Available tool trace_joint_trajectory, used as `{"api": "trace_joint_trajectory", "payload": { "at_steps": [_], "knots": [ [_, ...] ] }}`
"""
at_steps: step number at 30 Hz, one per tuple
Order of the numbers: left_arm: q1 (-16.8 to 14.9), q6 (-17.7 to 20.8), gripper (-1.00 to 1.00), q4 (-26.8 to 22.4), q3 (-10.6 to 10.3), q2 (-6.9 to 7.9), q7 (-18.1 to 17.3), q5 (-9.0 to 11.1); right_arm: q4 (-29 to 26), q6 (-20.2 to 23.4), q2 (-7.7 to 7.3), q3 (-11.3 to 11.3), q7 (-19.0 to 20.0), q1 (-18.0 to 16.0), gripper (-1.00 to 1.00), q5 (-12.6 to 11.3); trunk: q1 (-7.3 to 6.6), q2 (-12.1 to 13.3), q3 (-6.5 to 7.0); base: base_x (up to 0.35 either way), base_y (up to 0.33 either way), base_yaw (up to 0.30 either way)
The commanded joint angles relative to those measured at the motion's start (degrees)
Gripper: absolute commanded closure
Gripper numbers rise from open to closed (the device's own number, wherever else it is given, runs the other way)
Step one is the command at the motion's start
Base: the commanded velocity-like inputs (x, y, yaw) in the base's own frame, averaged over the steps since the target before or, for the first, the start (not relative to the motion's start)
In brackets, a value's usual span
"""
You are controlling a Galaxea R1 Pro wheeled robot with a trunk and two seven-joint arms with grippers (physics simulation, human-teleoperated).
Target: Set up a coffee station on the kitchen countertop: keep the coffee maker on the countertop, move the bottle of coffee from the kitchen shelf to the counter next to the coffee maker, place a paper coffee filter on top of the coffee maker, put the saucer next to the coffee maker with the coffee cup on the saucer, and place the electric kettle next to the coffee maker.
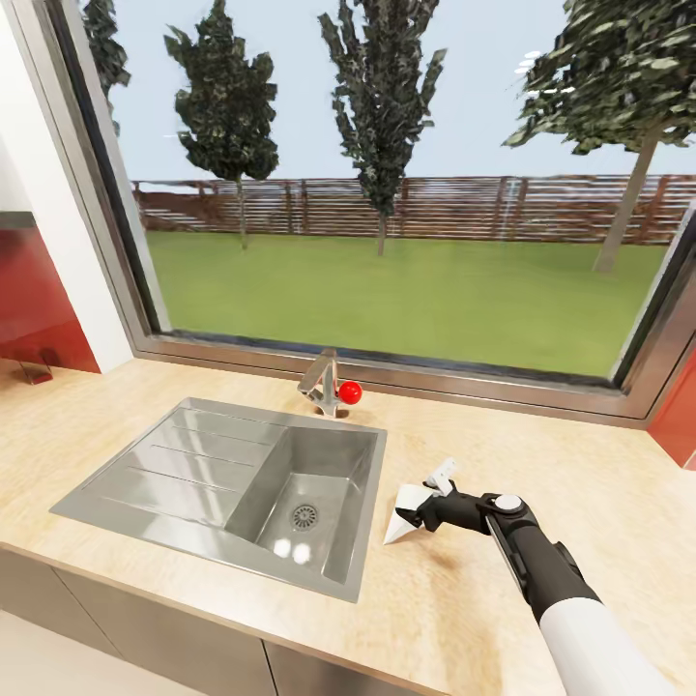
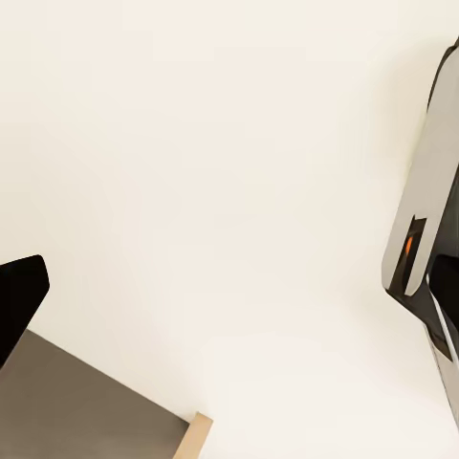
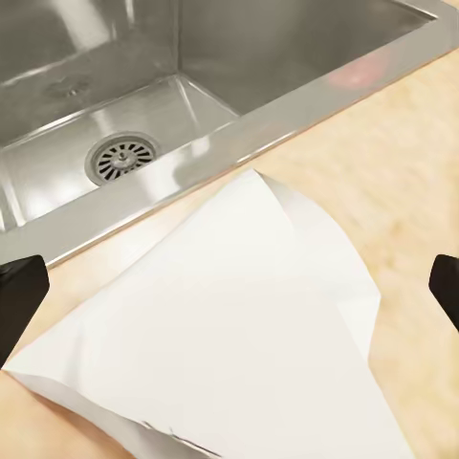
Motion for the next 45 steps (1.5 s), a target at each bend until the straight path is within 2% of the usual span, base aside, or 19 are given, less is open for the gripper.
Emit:
{"api": "trace_joint_trajectory", "payload": {
  "at_steps": [1, 20, 21, 29, 30, 34, 45],
  "knots": [
    [-0.1, -0.3, -1.00, 0.2, 0.4, 0.02, 0.2, -0.6, -0.1, 0.3, 0.05, -0.2, 0.4, 0.0, -1.00, 0.3, 0.04, -0.1, -0.13, 0.000, 0.000, 0.000],
    [-0.1, -0.3, -1.00, 0.1, 0.4, 0.02, 0.2, -0.6, 2.6, 0.2, 0.30, -0.2, 0.4, 0.0, -1.00, 0.3, 0.04, -0.1, -0.13, 0.000, 0.000, 0.000],
    [-0.1, -0.3, -1.00, 0.2, 0.3, 0.02, 0.2, -0.6, 2.7, 0.2, 0.30, -0.2, 0.4, 0.0, 1.00, 0.3, 0.04, -0.1, -0.13, 0.000, 0.000, 0.000],
    [-0.1, -0.4, -1.00, 0.2, 0.3, 0.02, 0.2, -0.6, 3.9, 0.2, 0.37, 0.0, 0.4, 0.0, 1.00, 0.3, 0.04, -0.1, -0.13, 0.000, 0.000, 0.000],
    [-0.1, -0.4, -1.00, 0.2, 0.3, 0.02, 0.2, -0.6, 4.0, 0.2, 0.35, 1.0, 0.4, 0.0, 1.00, 0.2, 0.04, -0.1, -0.13, 0.000, 0.000, 0.000],
    [-0.1, -0.4, -1.00, 0.2, 0.3, 0.02, 0.2, -0.6, 4.0, 0.2, 0.30, 2.1, 0.4, 0.0, 1.00, 0.2, 0.04, -0.1, -0.13, 0.000, 0.000, 0.000],
    [-0.1, -0.4, -1.00, 0.2, 0.3, 0.02, 0.2, -0.6, 4.0, 0.2, 0.30, 2.3, 0.4, 0.0, 1.00, 0.2, 0.04, -0.1, -0.13, 0.000, 0.000, 0.000]
  ]
}}
